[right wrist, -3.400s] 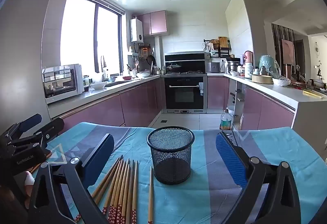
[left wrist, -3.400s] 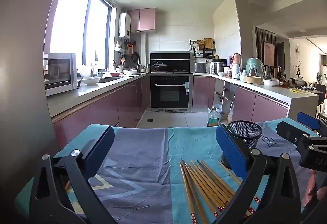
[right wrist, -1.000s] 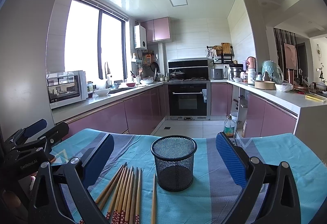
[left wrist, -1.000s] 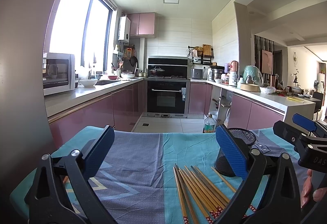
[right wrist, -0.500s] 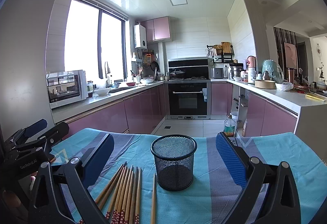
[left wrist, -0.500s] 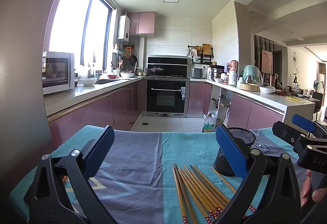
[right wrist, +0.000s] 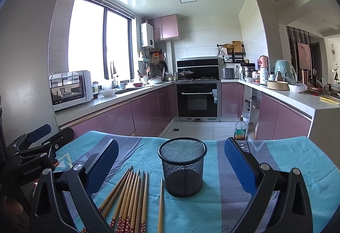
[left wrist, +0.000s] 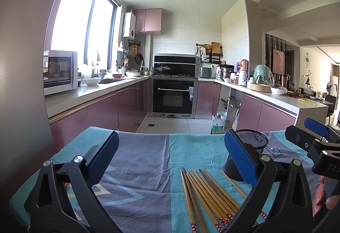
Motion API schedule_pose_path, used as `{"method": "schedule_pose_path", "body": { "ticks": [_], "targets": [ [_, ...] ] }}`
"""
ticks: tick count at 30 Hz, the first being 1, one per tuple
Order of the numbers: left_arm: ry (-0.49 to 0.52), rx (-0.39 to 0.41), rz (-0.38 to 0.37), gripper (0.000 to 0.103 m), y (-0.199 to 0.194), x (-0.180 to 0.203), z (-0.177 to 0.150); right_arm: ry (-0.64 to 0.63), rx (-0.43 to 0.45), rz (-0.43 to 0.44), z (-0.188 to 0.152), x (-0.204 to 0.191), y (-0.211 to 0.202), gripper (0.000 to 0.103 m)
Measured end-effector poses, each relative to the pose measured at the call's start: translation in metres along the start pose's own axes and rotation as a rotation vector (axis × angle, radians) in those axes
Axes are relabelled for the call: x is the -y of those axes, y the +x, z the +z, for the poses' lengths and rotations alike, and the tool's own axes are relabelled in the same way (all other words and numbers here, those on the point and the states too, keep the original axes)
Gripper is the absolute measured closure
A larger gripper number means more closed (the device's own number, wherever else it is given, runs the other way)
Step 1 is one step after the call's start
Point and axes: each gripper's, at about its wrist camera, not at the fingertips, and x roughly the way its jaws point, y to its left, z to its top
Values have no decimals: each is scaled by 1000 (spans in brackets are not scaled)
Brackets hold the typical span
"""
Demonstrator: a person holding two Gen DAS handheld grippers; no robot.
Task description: Organize utensils
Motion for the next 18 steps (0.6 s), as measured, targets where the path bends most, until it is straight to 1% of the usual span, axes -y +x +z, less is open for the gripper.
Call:
{"method": "schedule_pose_path", "body": {
  "ticks": [8,10,13,16,18],
  "targets": [
    [1,-40,-1,5,3,2,-1,1,-24,10,-2,3,2,7],
    [7,-63,-2,5,4,1,-2,2,-44,16,-3,4,5,7],
    [22,-123,-14,5,13,1,-5,-7,-102,33,-7,4,13,7],
    [45,-195,-21,5,23,1,-11,-22,-186,60,-15,3,25,7],
    [39,-238,-42,5,32,-1,-15,-23,-246,75,-21,3,34,7]
  ]
}}
